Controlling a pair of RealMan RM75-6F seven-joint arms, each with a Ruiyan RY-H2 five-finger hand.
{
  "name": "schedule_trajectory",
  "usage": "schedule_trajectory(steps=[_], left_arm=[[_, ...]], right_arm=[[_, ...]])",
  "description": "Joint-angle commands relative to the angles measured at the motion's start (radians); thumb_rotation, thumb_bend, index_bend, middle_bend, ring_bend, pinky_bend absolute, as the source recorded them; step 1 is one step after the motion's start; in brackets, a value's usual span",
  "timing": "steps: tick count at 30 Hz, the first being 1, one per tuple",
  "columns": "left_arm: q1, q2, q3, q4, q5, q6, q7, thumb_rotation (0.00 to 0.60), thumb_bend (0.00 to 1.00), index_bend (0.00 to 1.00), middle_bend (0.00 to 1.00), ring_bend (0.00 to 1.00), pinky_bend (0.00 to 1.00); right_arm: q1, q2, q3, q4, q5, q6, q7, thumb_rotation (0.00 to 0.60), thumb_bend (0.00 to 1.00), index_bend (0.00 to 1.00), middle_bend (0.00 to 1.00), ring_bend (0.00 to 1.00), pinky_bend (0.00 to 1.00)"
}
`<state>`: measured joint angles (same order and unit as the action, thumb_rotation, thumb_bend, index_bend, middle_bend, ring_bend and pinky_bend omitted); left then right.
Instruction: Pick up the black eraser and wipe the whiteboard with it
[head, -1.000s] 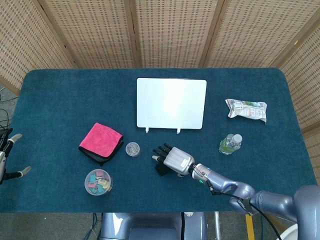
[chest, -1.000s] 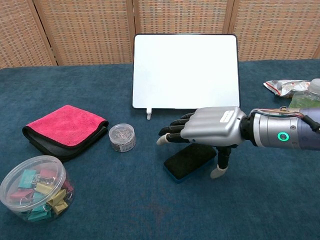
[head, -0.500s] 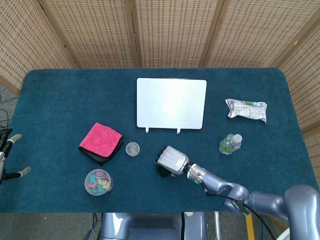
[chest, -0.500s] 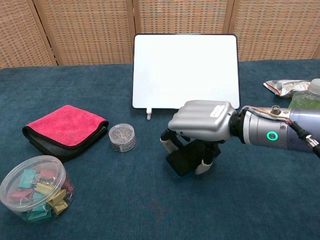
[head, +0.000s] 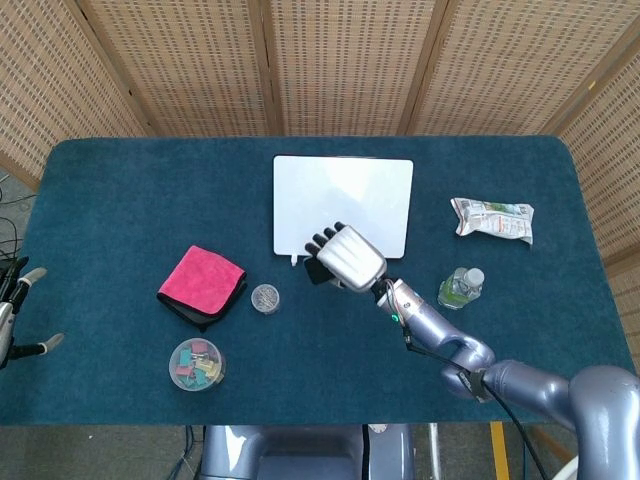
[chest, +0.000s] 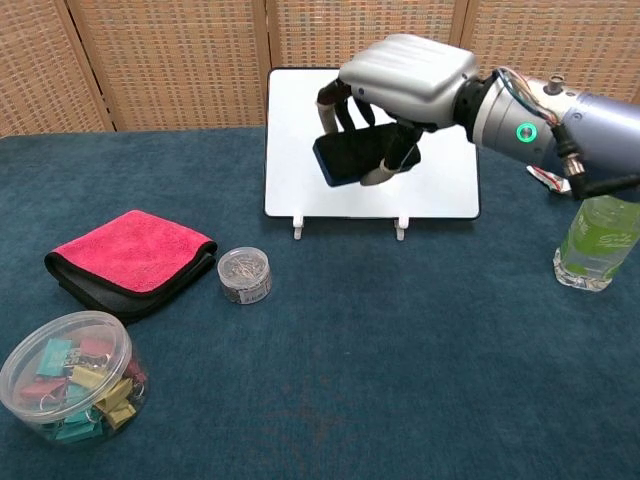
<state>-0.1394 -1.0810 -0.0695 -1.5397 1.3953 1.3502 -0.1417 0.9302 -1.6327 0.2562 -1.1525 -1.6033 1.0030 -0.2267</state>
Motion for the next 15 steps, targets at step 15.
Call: schedule_trajectory(steps=[15], left_arm=[[-0.010,0.011,-0.008,0.009,-0.027,-0.034,-0.040,0.600,0.00,0.00,0.00,0.00,0.00]], right_arm=[[0.157,-0.297,0.062,0.553,0.137,-0.014,-0.076,0.600,0.49,0.61,0.62,0.55,0.55]])
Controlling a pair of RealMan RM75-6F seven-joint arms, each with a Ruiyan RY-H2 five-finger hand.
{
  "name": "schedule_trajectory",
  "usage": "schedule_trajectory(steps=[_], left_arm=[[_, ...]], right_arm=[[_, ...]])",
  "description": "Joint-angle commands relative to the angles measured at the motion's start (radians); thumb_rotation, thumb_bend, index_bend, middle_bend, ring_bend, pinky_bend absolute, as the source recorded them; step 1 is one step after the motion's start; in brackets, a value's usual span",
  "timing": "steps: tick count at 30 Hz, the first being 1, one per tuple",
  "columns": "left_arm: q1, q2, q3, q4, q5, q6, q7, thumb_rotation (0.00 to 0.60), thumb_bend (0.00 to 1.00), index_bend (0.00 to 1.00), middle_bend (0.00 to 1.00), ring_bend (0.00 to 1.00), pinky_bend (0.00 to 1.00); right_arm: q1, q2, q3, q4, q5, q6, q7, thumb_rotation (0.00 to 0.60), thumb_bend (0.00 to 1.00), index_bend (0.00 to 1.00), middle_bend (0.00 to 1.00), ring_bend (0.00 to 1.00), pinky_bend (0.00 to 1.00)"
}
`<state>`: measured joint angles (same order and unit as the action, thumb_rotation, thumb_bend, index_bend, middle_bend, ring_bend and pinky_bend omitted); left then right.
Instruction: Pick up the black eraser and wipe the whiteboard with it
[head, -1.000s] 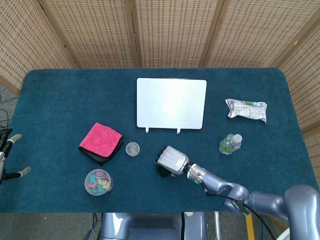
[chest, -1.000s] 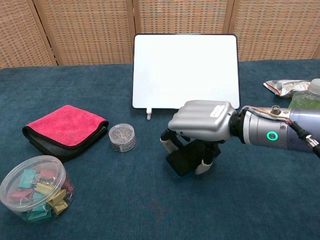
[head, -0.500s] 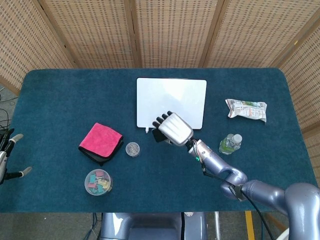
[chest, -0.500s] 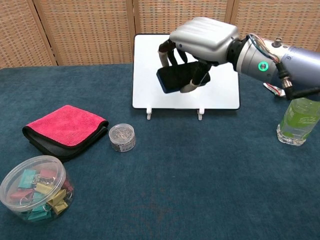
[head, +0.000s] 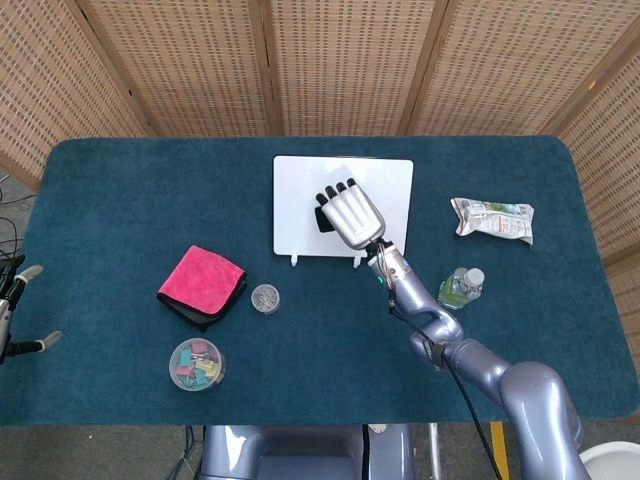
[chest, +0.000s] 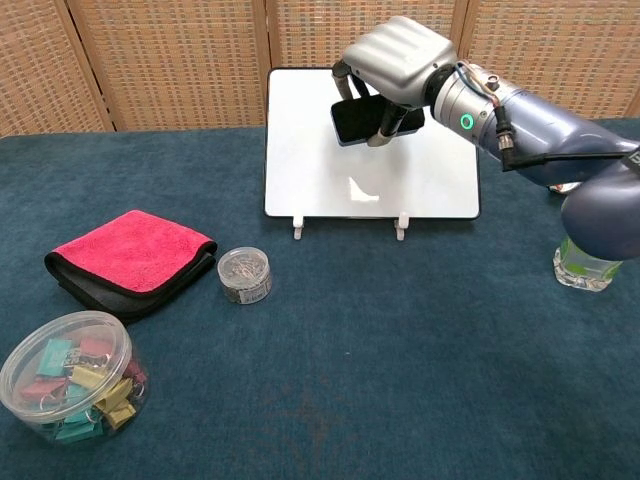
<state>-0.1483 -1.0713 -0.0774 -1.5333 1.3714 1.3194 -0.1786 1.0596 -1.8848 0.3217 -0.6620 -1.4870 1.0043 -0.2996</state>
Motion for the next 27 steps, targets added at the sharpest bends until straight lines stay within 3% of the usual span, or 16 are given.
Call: schedule_trajectory(steps=[1,8,9,12,14,20,27], left_arm=[[-0.001,0.001,-0.001,0.003,-0.005,-0.004,-0.005,0.600,0.00,0.00,0.00,0.00,0.00],[-0.002,0.003,-0.003,0.006,-0.011,-0.008,-0.013,0.600,0.00,0.00,0.00,0.00,0.00],[-0.002,0.003,-0.003,0.007,-0.012,-0.010,-0.014,0.600,0.00,0.00,0.00,0.00,0.00],[-0.005,0.003,-0.005,0.009,-0.017,-0.016,-0.016,0.600,0.00,0.00,0.00,0.00,0.00],[-0.006,0.003,-0.005,0.012,-0.018,-0.018,-0.018,0.600,0.00,0.00,0.00,0.00,0.00],[-0.007,0.002,-0.003,0.009,-0.015,-0.020,-0.011,0.600,0.00,0.00,0.00,0.00,0.00],[-0.001,0.007,0.000,0.001,-0.007,-0.005,-0.009,0.600,0.00,0.00,0.00,0.00,0.00]], right_arm=[[0.033,-0.053,-0.006,0.077,0.024,-0.023,-0.003,0.600,0.49,0.61,0.62,0.55,0.55],[0.057,-0.113,-0.005,0.171,0.070,-0.073,0.008,0.600,0.45,0.59,0.58,0.54,0.55],[0.056,-0.116,-0.007,0.177,0.075,-0.082,0.009,0.600,0.40,0.55,0.53,0.51,0.55],[0.052,-0.131,0.006,0.189,0.099,-0.063,0.004,0.600,0.09,0.30,0.28,0.29,0.49],[0.047,-0.137,0.009,0.188,0.103,-0.033,0.024,0.600,0.00,0.23,0.23,0.22,0.45],[0.034,-0.128,-0.011,0.181,0.097,0.005,0.029,0.600,0.00,0.15,0.21,0.20,0.45],[0.032,-0.129,-0.010,0.171,0.113,0.021,0.006,0.600,0.00,0.15,0.20,0.20,0.45]])
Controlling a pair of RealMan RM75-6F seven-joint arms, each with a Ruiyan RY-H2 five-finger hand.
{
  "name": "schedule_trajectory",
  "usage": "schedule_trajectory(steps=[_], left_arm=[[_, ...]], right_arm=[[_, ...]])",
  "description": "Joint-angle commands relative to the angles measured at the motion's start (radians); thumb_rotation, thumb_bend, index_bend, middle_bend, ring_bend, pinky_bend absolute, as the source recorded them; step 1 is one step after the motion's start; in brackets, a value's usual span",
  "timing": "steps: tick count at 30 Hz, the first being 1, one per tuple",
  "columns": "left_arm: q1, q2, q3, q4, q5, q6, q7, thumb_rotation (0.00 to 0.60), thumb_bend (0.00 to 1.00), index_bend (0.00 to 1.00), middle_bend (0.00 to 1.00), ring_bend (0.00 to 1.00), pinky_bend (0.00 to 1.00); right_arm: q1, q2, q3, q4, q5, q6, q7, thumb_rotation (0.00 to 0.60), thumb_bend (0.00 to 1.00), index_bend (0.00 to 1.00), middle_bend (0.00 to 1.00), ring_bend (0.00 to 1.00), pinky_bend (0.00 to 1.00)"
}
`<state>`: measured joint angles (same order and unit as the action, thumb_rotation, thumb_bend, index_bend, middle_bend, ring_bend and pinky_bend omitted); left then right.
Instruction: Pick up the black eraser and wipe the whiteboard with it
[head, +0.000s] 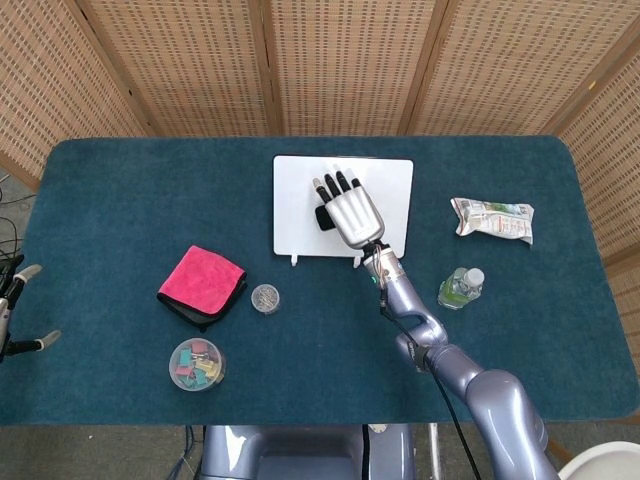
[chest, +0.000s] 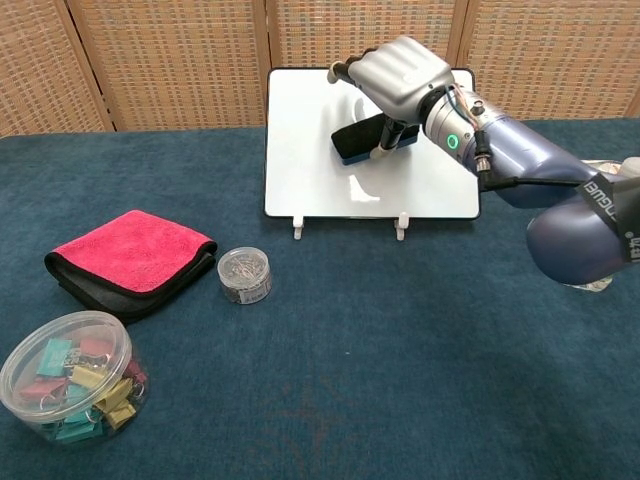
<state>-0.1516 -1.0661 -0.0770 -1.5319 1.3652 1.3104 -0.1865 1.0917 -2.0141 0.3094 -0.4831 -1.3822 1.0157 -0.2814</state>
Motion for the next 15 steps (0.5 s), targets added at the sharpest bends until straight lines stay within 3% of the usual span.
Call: schedule_trajectory(steps=[1,3,7,13,15], left_arm=[[0.003,0.002,-0.001,0.000,-0.002,0.004,-0.001,0.600,0.00,0.00,0.00,0.00,0.00],[0.001,0.003,0.000,0.000,-0.003,-0.001,0.001,0.600,0.00,0.00,0.00,0.00,0.00],[-0.001,0.006,0.006,-0.005,0.007,-0.004,0.003,0.600,0.00,0.00,0.00,0.00,0.00],[0.004,0.006,0.005,-0.007,0.010,0.008,0.001,0.600,0.00,0.00,0.00,0.00,0.00],[0.004,0.005,0.008,-0.010,0.013,0.008,0.007,0.600,0.00,0.00,0.00,0.00,0.00]], right_arm=[[-0.001,0.004,0.000,-0.012,0.008,0.012,-0.021,0.600,0.00,0.15,0.20,0.20,0.45],[-0.008,0.012,-0.004,-0.026,0.014,0.007,-0.050,0.600,0.00,0.12,0.18,0.18,0.45],[-0.026,0.011,-0.008,-0.046,0.026,0.018,-0.092,0.600,0.00,0.01,0.06,0.02,0.41],[-0.042,0.002,-0.015,-0.045,0.023,0.063,-0.106,0.600,0.00,0.00,0.00,0.00,0.15],[-0.047,0.008,-0.014,-0.060,0.029,0.064,-0.114,0.600,0.00,0.00,0.00,0.00,0.11]])
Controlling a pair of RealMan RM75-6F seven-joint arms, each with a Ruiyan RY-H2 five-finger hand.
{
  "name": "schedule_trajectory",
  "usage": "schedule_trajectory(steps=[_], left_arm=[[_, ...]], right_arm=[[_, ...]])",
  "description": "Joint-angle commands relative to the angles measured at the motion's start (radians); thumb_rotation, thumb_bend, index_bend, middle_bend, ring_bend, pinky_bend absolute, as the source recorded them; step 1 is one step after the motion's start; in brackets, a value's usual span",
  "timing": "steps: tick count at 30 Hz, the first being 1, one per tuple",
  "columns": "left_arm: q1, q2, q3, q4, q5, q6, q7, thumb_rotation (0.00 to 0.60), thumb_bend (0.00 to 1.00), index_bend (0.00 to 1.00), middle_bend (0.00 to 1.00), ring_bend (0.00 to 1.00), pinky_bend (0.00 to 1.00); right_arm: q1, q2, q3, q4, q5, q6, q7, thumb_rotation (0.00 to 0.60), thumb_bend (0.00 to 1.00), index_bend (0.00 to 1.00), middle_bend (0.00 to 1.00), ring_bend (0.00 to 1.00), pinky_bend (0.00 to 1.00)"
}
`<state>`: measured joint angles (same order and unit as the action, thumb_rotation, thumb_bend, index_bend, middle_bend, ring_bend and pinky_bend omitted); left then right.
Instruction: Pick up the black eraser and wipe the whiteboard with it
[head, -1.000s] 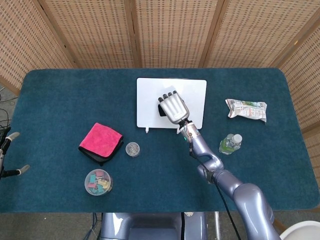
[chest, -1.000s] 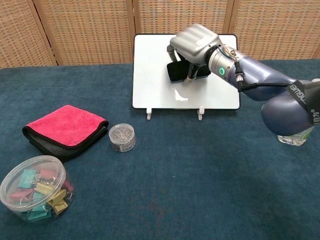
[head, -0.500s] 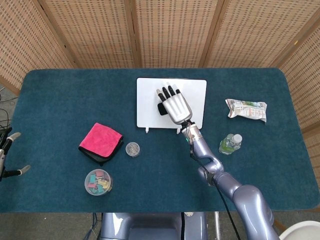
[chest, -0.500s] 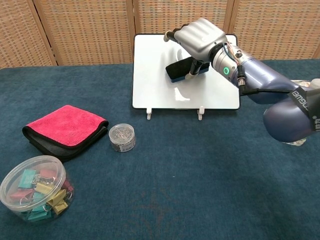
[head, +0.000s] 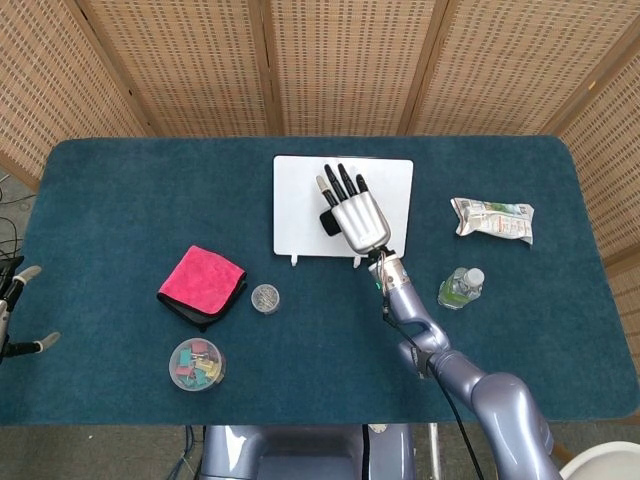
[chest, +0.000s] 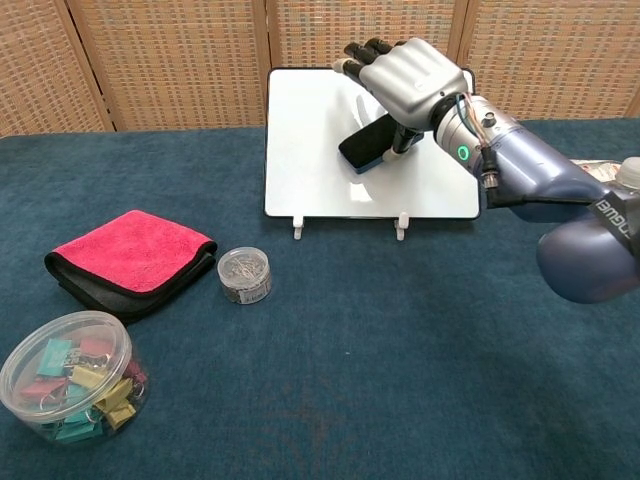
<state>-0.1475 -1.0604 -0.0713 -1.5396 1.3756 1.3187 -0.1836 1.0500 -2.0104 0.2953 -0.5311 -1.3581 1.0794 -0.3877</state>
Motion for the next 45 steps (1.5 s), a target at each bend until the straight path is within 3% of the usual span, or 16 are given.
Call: schedule_trajectory(steps=[1,10,33,36,39,45], left_arm=[[0.000,-0.001,0.003,-0.004,0.004,0.001,0.007,0.600,0.00,0.00,0.00,0.00,0.00],[0.011,0.001,0.007,-0.021,0.015,0.027,0.025,0.600,0.00,0.00,0.00,0.00,0.00],[0.015,0.007,0.011,-0.026,0.023,0.033,0.018,0.600,0.00,0.00,0.00,0.00,0.00],[0.013,0.008,0.011,-0.025,0.023,0.030,0.015,0.600,0.00,0.00,0.00,0.00,0.00],[0.013,0.009,0.012,-0.023,0.026,0.029,0.009,0.600,0.00,0.00,0.00,0.00,0.00],[0.013,0.016,0.016,-0.020,0.037,0.027,-0.015,0.600,0.00,0.00,0.00,0.00,0.00]], right_arm=[[-0.007,0.008,0.000,-0.020,0.005,0.002,-0.011,0.600,0.00,0.00,0.00,0.00,0.09],[-0.025,0.031,-0.006,-0.046,0.016,0.002,-0.057,0.600,0.00,0.00,0.00,0.00,0.00],[-0.031,0.002,-0.007,0.019,0.033,0.024,-0.150,0.600,0.00,0.00,0.00,0.00,0.00],[-0.046,0.030,-0.006,-0.037,0.031,0.053,-0.161,0.600,0.00,0.00,0.00,0.00,0.00],[-0.076,0.106,-0.026,-0.164,0.000,0.097,-0.153,0.600,0.00,0.00,0.00,0.00,0.00],[-0.160,0.416,-0.115,-0.553,-0.124,0.158,-0.035,0.600,0.00,0.00,0.00,0.00,0.00]])
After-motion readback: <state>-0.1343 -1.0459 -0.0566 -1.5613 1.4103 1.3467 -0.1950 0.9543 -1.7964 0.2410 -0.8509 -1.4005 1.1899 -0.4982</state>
